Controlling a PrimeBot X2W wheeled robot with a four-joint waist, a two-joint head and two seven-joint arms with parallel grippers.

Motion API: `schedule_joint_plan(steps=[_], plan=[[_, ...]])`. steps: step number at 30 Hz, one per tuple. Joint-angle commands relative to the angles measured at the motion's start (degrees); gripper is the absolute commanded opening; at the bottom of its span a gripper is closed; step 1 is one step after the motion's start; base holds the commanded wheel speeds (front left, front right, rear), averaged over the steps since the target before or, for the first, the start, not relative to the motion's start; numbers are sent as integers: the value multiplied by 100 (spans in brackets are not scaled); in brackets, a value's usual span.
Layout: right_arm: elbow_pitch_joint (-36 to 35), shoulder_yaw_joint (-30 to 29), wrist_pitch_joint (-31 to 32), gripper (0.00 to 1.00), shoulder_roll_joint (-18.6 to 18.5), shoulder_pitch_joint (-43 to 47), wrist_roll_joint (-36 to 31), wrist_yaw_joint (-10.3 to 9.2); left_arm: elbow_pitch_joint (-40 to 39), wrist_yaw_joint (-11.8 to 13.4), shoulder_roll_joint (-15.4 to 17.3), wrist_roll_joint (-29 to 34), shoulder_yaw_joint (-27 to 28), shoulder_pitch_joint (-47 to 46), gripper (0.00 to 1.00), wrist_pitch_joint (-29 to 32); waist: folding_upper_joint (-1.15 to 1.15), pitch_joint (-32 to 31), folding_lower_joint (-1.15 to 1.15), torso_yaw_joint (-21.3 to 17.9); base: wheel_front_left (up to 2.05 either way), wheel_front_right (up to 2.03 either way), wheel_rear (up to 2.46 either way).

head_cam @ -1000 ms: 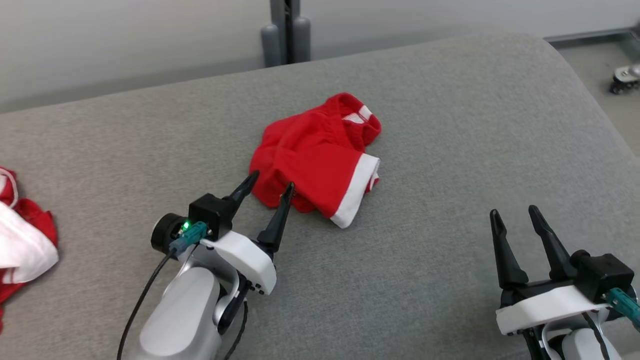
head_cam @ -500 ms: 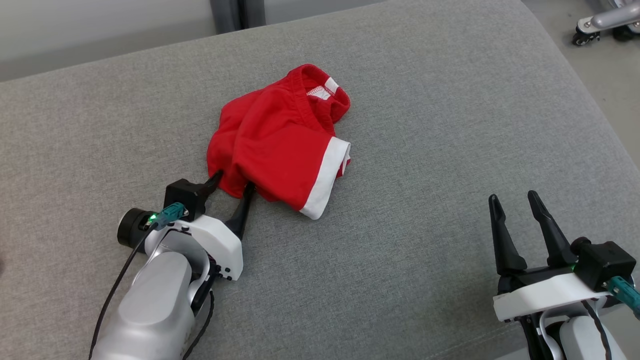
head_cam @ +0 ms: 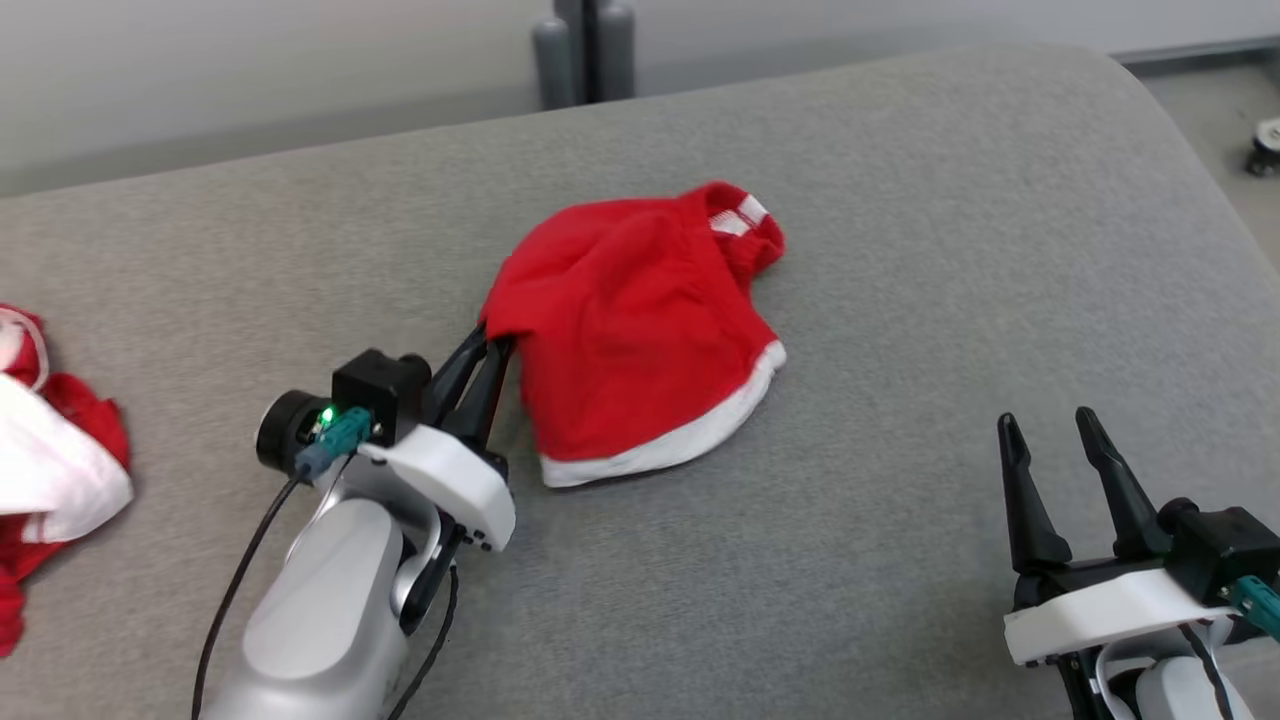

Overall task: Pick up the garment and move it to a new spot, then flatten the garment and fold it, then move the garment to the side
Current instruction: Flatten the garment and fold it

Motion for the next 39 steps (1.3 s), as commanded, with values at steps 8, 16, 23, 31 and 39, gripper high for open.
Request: schedule_joint_plan(steps=[8, 16, 23, 31, 39], plan=[[28, -46, -32, 100, -48, 192, -39, 1, -781, 47, 343, -103, 6, 974, 0, 132, 0, -414, 0, 704, 0, 0, 0], [98, -8, -32, 100, -70, 244, -13, 1, -977, 270, 386, -390, 170, 1959, 100, 133, 0, -505, 0, 797, 0, 0, 0], [119, -101, -32, 100, -132, 325, -34, 1, -1713, 401, 289, -433, 620, 2133, 100, -5, 0, -703, 0, 986, 0, 0, 0], [106, -113, -32, 100, -131, 422, -79, 1, -2737, 473, 228, -200, 1472, 2494, 100, -1, 0, -876, 0, 1161, 0, 0, 0], [105, -79, -32, 100, -143, 484, -93, 1, -3061, 454, 128, 54, 2278, 3027, 100, -2, 0, -965, 0, 1246, 0, 0, 0]])
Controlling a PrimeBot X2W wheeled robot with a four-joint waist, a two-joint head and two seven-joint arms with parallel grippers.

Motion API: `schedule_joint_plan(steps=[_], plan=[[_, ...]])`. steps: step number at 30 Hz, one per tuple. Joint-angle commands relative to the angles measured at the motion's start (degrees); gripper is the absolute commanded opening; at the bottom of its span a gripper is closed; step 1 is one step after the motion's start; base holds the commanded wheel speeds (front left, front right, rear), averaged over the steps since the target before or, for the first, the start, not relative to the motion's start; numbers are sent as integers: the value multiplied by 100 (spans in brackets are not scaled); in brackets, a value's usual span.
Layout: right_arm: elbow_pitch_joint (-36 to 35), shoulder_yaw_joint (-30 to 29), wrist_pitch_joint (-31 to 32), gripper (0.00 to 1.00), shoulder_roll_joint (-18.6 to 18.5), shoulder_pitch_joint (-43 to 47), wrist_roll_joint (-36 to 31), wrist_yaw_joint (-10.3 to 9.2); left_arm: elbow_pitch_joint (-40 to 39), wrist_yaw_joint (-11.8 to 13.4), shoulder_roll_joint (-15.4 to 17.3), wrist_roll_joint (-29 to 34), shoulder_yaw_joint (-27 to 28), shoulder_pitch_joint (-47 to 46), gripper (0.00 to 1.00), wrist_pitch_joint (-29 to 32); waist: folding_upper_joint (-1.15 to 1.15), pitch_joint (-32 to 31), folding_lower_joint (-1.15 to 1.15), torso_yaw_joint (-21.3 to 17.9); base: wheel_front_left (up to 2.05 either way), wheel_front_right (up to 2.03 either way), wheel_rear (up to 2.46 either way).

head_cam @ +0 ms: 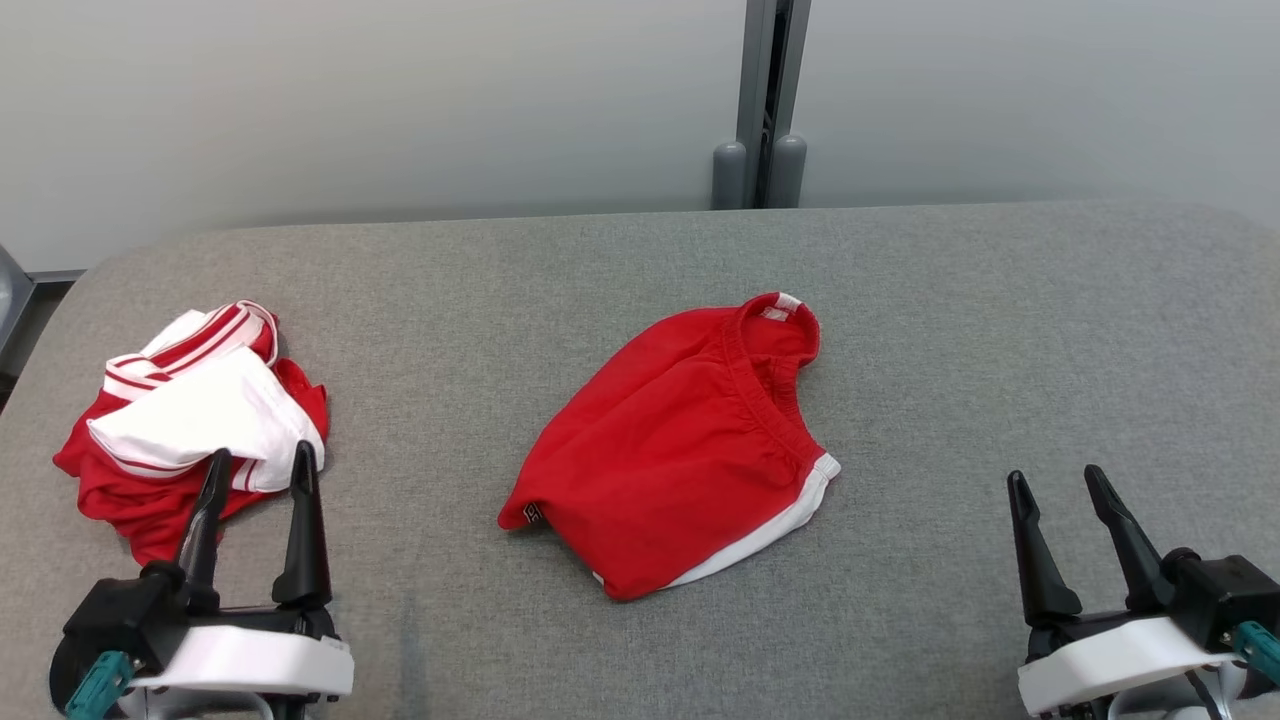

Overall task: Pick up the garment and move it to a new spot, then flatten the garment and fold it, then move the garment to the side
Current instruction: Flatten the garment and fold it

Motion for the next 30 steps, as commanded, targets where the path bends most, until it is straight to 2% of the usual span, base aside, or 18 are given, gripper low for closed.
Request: schedule_joint_plan(steps=[1, 6, 17, 25, 30], plan=[[-3, -13, -32, 100, -39, 41, -33, 1, -12, 9, -14, 46, 50, 72, 100, -1, 0, -7, 0, 6, 0, 0, 0], [62, 8, -32, 100, -106, 75, 4, 1, 13, -50, -132, 169, 248, 318, 100, -2, 0, -28, 0, 48, 0, 0, 0], [273, 191, -32, 100, -228, -103, 69, 1, 9, -111, -251, 249, 234, 420, 100, -2, 0, -87, 0, 126, 0, 0, 0], [803, 973, 53, 100, -603, -854, 217, 1, 7, -149, -263, 177, 26, 221, 100, -1, 0, 10, 0, 345, 0, 0, 0], [1403, 1522, 109, 100, -804, -1425, 327, 1, 41, -71, -263, 17, -234, 125, 100, -1, 0, 100, 0, 563, 0, 0, 0]])
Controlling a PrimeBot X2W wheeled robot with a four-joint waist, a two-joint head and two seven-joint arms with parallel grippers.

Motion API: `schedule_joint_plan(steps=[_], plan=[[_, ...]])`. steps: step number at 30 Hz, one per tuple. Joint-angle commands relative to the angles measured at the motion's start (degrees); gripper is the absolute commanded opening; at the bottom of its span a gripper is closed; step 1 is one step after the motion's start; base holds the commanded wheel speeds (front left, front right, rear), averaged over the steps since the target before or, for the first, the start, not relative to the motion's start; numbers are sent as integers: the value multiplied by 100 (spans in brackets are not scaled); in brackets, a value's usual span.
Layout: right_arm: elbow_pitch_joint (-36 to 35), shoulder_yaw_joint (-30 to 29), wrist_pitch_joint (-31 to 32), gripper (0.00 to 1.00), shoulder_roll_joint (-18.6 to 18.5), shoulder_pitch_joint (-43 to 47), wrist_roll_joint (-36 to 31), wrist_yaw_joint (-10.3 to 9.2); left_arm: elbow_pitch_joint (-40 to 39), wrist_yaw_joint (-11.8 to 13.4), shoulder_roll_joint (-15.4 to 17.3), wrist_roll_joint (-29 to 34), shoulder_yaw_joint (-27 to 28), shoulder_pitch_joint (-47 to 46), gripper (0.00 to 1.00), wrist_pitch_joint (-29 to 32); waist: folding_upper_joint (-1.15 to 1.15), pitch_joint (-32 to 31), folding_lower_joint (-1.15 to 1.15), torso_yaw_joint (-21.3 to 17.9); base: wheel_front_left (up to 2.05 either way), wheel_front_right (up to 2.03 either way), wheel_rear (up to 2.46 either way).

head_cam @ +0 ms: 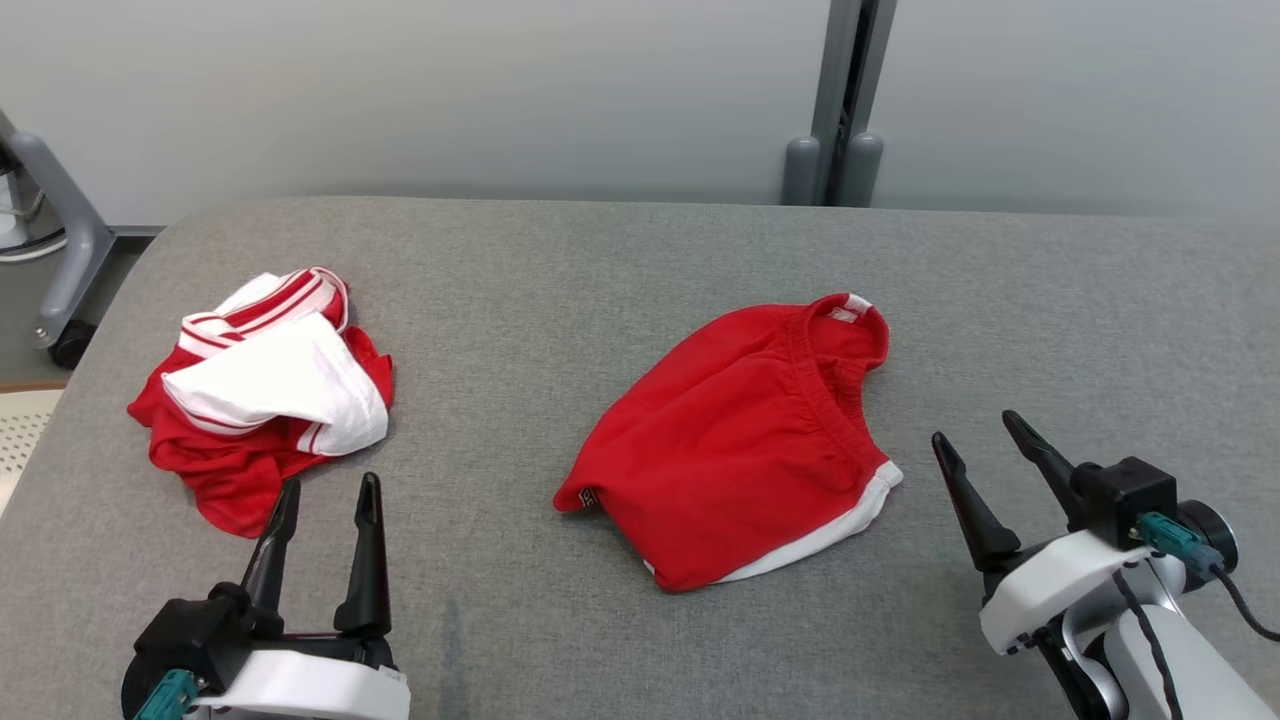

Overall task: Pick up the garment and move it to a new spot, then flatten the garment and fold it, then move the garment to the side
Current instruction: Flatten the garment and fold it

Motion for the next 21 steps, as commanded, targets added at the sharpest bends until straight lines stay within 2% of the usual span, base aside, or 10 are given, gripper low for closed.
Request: schedule_joint_plan(steps=[1, 12, 20, 21], plan=[[269, 185, 11, 100, -93, -221, 79, 1, 33, 47, 19, -60, -90, -152, 100, -1, 0, 65, 0, 153, 0, 0, 0], [1712, 923, 9, 100, -242, -830, 409, 1, 159, 126, 20, -213, -397, -282, 100, -2, 0, 230, 0, 648, 0, 0, 0], [2580, 1417, 17, 99, -213, -1166, 791, 1, 184, 195, 20, -290, -506, -355, 100, -2, 0, 341, 0, 910, 0, 0, 0], [2645, 1477, 14, 46, -217, -1204, 848, 1, 181, 198, 21, -301, -507, -354, 100, -2, 0, 347, 0, 923, 0, 0, 0]])
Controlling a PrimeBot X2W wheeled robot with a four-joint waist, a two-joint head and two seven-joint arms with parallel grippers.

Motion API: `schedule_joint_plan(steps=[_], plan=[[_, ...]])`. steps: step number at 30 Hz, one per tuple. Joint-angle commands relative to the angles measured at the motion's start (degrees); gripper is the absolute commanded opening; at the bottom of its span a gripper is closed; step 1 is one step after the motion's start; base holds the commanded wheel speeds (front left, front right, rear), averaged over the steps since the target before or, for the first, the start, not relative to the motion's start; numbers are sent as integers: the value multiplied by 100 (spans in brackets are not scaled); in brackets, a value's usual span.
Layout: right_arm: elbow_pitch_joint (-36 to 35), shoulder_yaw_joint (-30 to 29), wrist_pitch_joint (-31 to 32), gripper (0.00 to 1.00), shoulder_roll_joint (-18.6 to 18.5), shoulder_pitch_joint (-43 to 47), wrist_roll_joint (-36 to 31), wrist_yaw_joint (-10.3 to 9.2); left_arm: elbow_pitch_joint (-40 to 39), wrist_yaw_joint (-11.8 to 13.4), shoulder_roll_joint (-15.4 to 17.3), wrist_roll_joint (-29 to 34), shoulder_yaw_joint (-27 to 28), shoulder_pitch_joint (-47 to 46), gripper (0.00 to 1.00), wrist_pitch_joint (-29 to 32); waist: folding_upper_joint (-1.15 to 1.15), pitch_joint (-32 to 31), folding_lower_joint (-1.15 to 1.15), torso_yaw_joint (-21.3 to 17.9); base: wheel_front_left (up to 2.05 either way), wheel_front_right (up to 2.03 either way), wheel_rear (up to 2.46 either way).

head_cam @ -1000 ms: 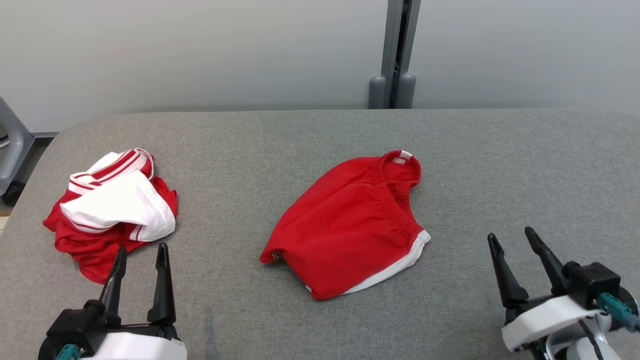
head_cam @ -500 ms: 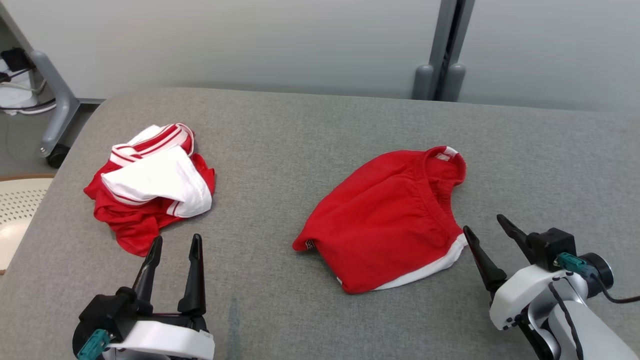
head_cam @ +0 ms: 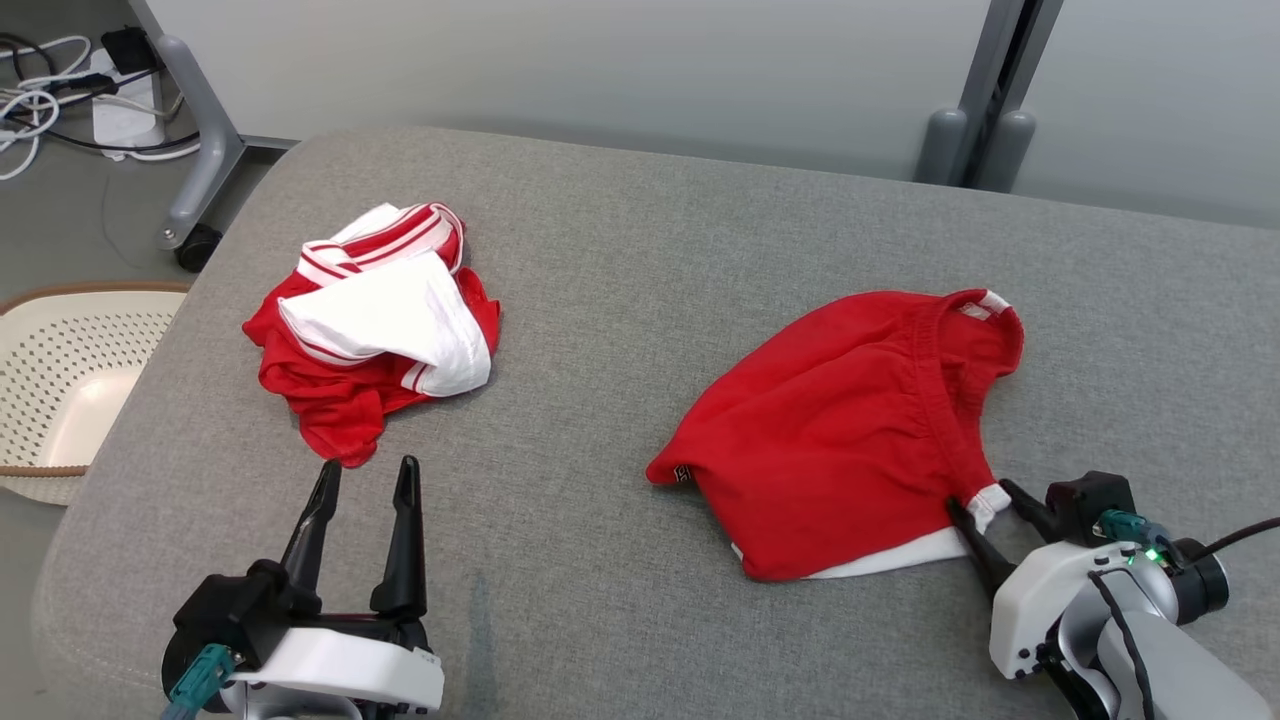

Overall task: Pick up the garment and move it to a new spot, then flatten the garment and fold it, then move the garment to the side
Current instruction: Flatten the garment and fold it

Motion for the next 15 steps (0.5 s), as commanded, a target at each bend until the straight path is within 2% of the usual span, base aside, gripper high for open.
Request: schedule_joint_plan(steps=[1, 5, 9, 12, 15], plan=[[82, 55, -2, 0, -11, -86, 110, 1, 9, 22, 19, -44, 9, -80, 100, -2, 0, 12, 0, 21, 0, 0, 0], [160, 213, -67, 0, -12, -173, 356, 1, 35, 45, 20, -42, 65, -34, 100, -2, 0, -11, 0, -36, 0, 0, 0], [-50, 173, -135, 0, -84, -200, 560, 1, 89, -13, 19, -62, 104, 6, 100, -2, 0, -109, 0, -229, 0, 0, 0], [-506, 15, -139, 0, -187, -45, 597, 1, 124, -57, 19, -74, 158, 20, 100, -2, 0, -191, 0, -428, 0, 0, 0], [-1228, -415, -136, 0, -332, 333, 568, 1, 192, -132, 19, -88, 192, -1, 100, -1, 0, -252, 0, -688, 0, 0, 0]])
